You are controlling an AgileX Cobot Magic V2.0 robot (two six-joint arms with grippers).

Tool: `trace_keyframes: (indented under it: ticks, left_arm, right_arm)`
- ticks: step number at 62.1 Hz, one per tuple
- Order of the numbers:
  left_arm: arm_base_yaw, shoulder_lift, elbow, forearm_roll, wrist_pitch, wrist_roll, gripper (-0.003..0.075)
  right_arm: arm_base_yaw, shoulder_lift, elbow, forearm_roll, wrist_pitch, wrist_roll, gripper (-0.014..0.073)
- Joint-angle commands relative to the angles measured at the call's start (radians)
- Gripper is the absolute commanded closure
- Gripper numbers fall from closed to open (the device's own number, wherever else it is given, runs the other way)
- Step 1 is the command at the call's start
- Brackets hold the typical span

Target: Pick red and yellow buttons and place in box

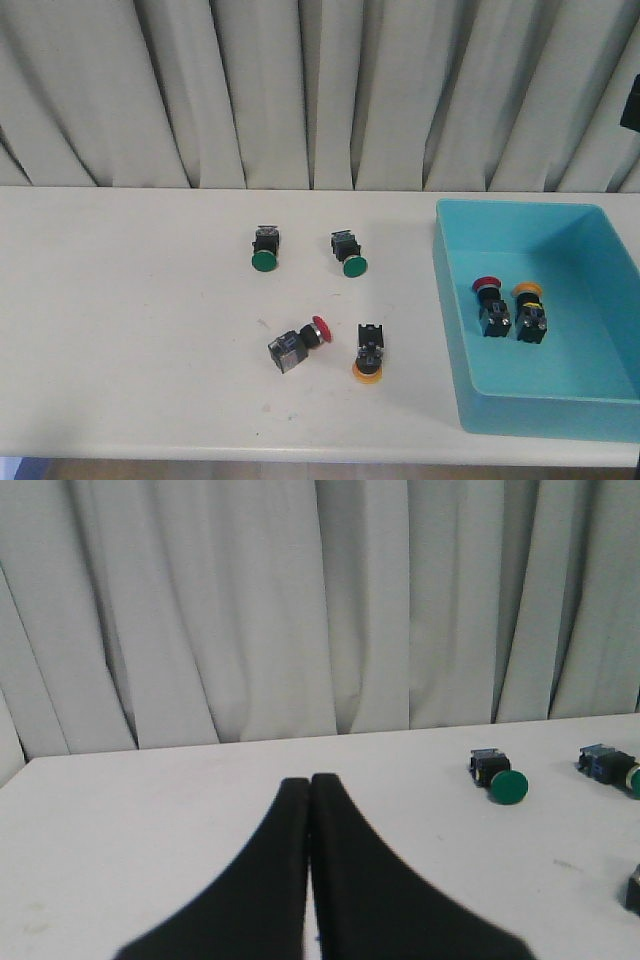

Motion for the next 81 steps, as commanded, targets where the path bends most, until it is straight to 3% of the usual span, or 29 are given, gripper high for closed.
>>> trace_keyframes:
  ticks: [1,63,72,81]
  left_arm:
    - [0.003,-0.017,0.050,0.015,-0.050,-0.008,0.0727]
    - [0.003,-0.015,0.049,0.017,-0.050,-0.018,0.0727]
    - [0.003,-0.015,0.049,0.017,-0.050,-0.018,0.0727]
    - [0.003,-0.015,0.049,0.017,-0.050,-0.018,0.0727]
  right_arm:
    - [-0.004,-0.014,-0.029,0.021,-0.045,-0.008,0.0600]
    - [-0.004,-0.014,-0.029,0.017,-0.046,-0.008,0.0600]
    - [-0.003,-0.047,-0.030,-0.189,-0.048,0.056,0.0600]
    - [0.067,-0.155,0.037,-0.570,-0.121,0.440,0.0600]
